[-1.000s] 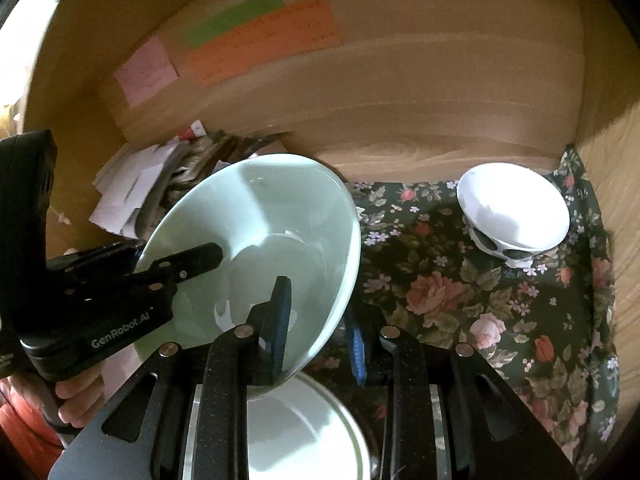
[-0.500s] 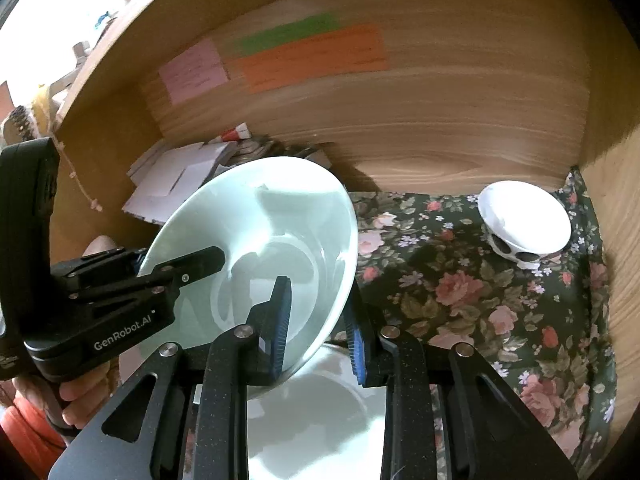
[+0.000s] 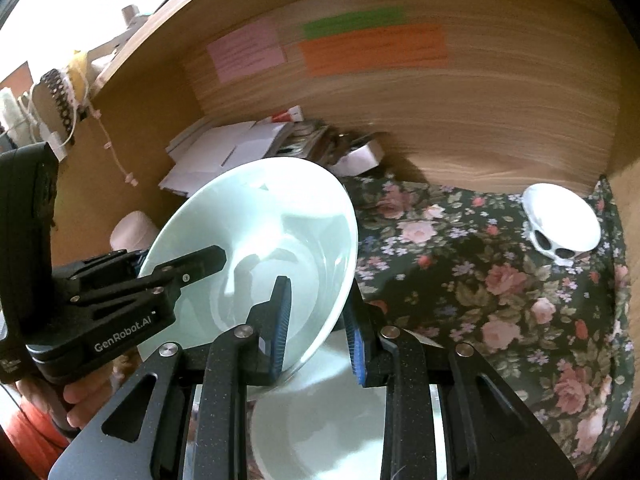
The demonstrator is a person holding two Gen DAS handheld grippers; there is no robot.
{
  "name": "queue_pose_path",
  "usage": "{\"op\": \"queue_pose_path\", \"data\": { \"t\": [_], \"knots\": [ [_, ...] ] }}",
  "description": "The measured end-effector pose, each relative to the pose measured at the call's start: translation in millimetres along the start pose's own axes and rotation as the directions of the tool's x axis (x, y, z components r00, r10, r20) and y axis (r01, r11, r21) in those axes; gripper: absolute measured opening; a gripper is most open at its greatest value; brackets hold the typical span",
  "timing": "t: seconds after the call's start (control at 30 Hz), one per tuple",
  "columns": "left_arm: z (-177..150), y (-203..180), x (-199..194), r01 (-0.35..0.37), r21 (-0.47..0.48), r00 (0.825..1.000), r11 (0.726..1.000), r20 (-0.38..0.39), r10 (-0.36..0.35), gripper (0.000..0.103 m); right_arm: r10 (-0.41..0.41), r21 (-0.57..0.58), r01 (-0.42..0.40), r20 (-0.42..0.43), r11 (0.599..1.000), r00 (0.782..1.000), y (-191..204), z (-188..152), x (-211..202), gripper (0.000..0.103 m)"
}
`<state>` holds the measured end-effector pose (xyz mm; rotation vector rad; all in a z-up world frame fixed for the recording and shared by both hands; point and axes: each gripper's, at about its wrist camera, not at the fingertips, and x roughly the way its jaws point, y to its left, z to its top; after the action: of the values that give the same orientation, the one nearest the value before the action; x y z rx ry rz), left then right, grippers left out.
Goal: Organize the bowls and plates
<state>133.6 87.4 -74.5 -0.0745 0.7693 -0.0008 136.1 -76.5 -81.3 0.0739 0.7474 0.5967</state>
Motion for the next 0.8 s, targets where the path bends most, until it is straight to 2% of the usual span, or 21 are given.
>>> {"op": "queue_pose_path", "data": {
  "t": [0.5, 0.8],
  "knots": [
    [-26, 45, -12, -0.069, -0.086, 0.997, 0.994, -0.02, 0.068, 0.027, 0.086, -0.039, -0.089, -0.068, 0.995, 0.994, 41, -12, 30, 0.024],
    [-45, 66, -5, -0.089, -0.129, 0.994, 0.988, -0.07, 0.08, 0.027, 0.112, -0.035, -0.117, -0.123, 0.993, 0.986, 50, -24, 52, 0.024]
  ]
}}
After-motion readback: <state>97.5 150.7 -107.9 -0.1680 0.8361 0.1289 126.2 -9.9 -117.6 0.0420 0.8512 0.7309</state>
